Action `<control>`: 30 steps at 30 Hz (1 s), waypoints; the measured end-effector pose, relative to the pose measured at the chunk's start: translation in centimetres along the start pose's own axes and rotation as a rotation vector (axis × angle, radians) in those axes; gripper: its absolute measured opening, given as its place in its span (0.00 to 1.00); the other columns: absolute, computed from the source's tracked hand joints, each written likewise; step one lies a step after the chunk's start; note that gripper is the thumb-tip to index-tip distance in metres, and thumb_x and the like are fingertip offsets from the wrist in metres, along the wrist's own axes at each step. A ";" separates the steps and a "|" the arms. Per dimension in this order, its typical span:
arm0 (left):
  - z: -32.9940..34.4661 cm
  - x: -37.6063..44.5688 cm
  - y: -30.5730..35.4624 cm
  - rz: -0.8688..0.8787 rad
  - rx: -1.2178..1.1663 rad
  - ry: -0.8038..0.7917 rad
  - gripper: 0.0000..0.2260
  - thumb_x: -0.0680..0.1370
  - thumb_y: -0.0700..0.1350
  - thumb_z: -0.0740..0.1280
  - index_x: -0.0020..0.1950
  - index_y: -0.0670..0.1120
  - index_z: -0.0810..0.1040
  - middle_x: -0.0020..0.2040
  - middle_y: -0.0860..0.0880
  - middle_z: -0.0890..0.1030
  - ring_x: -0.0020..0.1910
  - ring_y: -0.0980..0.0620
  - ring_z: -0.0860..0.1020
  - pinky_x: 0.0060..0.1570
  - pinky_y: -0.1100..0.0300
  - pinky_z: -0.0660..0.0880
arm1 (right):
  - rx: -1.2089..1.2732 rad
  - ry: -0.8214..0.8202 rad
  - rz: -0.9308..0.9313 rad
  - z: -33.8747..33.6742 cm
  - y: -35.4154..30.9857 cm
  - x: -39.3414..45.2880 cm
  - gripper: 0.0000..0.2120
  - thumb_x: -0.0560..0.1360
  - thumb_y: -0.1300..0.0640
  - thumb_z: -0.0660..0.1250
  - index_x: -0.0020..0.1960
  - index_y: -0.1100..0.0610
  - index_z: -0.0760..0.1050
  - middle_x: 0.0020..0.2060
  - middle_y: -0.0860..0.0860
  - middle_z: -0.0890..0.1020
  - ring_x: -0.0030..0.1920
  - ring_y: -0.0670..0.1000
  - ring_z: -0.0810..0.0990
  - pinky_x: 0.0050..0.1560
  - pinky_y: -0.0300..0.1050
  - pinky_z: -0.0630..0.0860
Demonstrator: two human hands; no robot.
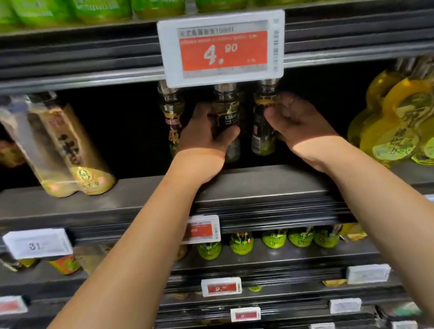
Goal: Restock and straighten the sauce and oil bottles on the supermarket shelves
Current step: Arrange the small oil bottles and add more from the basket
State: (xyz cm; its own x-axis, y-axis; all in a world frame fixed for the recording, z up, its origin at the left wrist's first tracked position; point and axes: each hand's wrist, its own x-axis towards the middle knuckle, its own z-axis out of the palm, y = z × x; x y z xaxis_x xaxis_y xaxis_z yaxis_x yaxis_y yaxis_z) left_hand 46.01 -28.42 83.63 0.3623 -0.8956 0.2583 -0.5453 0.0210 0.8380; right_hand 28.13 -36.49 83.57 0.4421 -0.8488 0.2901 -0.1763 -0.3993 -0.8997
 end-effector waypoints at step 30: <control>-6.8 -0.5 -3.2 -0.117 0.386 0.052 0.34 0.66 0.59 0.80 0.66 0.47 0.73 0.63 0.46 0.80 0.62 0.43 0.79 0.50 0.60 0.69 | -0.777 0.245 0.193 9.2 -4.7 -2.3 0.37 0.74 0.35 0.70 0.69 0.61 0.67 0.58 0.59 0.80 0.60 0.61 0.80 0.44 0.43 0.70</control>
State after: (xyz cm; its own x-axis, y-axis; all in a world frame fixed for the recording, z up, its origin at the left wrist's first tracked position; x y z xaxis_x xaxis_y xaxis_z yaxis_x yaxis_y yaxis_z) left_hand 52.68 -25.01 84.08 0.4711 -0.8582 0.2038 -0.7380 -0.2569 0.6239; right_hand 36.02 -29.45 84.17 0.1542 -0.9423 0.2971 -0.8250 -0.2882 -0.4861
